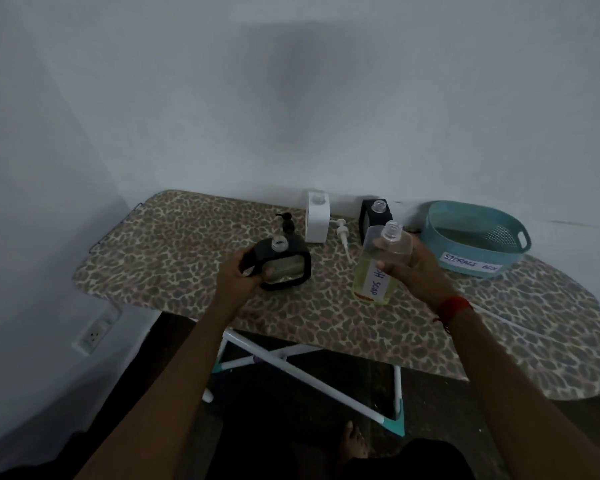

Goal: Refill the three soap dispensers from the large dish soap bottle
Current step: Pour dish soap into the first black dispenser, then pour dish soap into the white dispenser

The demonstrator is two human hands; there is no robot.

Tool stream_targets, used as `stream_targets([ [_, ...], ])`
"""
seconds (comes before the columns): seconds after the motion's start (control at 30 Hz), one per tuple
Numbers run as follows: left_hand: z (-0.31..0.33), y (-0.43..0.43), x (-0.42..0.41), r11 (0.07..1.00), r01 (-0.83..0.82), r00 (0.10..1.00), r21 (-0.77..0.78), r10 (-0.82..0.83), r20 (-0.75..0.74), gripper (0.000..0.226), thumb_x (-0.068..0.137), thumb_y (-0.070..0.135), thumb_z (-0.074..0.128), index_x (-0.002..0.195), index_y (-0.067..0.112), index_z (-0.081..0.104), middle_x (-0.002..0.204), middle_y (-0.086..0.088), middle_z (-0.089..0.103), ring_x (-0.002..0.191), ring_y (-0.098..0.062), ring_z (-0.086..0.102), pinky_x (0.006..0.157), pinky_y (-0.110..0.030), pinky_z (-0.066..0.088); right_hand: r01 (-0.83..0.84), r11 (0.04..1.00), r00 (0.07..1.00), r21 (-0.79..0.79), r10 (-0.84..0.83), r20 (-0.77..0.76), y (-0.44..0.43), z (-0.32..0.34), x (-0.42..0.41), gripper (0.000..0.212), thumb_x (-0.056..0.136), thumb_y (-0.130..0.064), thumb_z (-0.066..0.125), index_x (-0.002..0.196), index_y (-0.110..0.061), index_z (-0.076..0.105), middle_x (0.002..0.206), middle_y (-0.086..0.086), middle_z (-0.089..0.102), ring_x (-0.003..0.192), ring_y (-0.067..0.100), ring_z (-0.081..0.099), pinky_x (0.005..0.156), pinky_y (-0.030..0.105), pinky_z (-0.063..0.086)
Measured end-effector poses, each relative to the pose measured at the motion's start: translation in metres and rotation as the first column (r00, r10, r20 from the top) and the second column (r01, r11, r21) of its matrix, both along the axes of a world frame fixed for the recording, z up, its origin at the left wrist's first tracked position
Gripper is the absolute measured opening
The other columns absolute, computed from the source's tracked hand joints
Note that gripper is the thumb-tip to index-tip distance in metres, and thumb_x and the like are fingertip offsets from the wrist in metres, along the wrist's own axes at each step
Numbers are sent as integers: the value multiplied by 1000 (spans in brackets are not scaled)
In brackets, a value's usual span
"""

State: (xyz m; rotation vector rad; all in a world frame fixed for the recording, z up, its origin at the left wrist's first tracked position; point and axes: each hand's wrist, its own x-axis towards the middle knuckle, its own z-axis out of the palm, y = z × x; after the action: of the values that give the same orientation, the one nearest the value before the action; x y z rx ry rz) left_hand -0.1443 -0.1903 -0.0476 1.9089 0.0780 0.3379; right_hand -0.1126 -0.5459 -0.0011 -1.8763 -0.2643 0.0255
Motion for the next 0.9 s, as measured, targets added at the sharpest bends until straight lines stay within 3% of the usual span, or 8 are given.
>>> stream_targets([
  [0.27,31,14,49,902,-426,904,-66,428,11,42,77,15,87,111,-3,70,109,-19,73,92,-22,67,82,-40,57,10,999,999,39,-11,39,2,-10,2,73,74,-33,78,139,-15,52,131,1,65,119,15,64,95,36,54],
  [0.37,39,12,79,847,-529,848,-46,527,-56,42,74,16,89,109,1,71,110,-19,72,91,-22,66,80,-37,55,3,997,998,79,-7,58,3,-13,3,71,75,-28,78,139,-13,52,131,3,65,117,12,64,93,28,57],
  [0.53,35,4,108,788,-615,783,-32,605,-146,51,73,15,90,116,1,67,118,-19,70,105,-32,68,87,-40,55,18,995,999,96,-21,38,1,-21,7,63,81,-12,79,138,-18,52,128,-7,64,109,-6,63,81,12,54],
  [0.67,28,-4,113,755,-655,732,31,644,-224,56,75,19,89,121,3,62,124,-18,67,110,-34,66,94,-47,56,26,995,998,96,-30,48,1,-24,8,62,81,-9,79,134,-24,51,125,-13,62,105,-12,62,79,8,52],
  [0.9,19,-19,106,758,-639,740,134,652,-164,60,75,27,89,122,4,60,119,-16,68,103,-34,67,86,-48,58,-1,995,996,102,-8,84,3,-21,6,61,81,-12,79,134,-25,50,127,-12,62,109,-9,62,81,10,52],
])
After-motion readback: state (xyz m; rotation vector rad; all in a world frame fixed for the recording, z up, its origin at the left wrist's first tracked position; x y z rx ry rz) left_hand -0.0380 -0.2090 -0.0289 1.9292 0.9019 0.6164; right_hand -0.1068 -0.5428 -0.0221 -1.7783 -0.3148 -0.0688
